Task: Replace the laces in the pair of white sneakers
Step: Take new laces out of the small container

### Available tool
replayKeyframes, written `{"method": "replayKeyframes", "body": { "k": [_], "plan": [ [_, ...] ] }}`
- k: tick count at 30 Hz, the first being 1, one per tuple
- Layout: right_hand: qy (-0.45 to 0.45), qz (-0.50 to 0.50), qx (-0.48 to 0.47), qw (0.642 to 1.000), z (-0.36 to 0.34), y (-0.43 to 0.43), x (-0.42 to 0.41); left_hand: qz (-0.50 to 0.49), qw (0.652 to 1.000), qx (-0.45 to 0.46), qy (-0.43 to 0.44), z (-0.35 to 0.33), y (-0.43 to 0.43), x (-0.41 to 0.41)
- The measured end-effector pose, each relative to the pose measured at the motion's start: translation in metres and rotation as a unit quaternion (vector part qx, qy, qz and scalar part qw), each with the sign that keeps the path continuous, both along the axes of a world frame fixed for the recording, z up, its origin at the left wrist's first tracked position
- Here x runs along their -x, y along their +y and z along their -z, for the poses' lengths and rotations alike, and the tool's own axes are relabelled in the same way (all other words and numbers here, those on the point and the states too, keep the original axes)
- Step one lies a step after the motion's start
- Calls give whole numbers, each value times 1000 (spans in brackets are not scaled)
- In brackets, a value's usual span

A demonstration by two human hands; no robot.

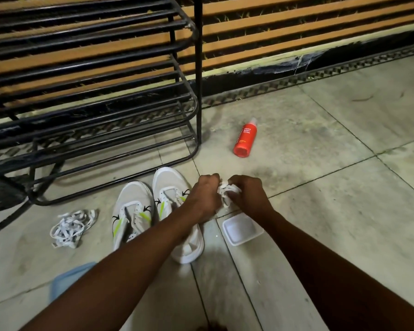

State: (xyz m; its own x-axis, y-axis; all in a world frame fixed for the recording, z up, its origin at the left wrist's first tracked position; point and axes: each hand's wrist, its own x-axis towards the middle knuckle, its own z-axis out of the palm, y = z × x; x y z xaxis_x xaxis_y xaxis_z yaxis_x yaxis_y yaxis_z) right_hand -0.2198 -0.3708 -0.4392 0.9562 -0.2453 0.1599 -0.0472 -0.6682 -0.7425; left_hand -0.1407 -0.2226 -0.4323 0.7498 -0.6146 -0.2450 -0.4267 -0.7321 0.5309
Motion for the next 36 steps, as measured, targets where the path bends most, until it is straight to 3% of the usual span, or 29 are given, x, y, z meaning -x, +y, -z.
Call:
{"method": "replayKeyframes", "body": {
  "k": [3, 7, 13, 16, 19, 23, 27, 36],
  "plan": [
    [-20, 48, -27, 998, -16, -2, 15, -30, 999, 40, 17, -16, -1, 12],
    [74, 21, -7, 997, -39, -11, 41, -25, 999, 45, 12, -25, -1, 36],
    [211, -49, 140, 966, -38, -4, 65, 17, 998, 50, 33, -19, 5, 78],
    [244, -37, 165, 955, -23, 7, 65, 7, 997, 76, 19, -16, 15, 91],
    [231, -36, 154, 960, -17, 13, 67, -3, 998, 52, -23, -13, 24, 100],
    [198, -60, 128, 970, -22, 8, 75, 87, 992, 24, -86, -10, 21, 106],
    [142, -3, 92, 986, -28, -8, 88, 123, 985, 9, -123, 8, 17, 113],
    [55, 59, -4, 997, -17, 0, 83, 158, 976, -58, -140, 9, 15, 108]
  ]
}}
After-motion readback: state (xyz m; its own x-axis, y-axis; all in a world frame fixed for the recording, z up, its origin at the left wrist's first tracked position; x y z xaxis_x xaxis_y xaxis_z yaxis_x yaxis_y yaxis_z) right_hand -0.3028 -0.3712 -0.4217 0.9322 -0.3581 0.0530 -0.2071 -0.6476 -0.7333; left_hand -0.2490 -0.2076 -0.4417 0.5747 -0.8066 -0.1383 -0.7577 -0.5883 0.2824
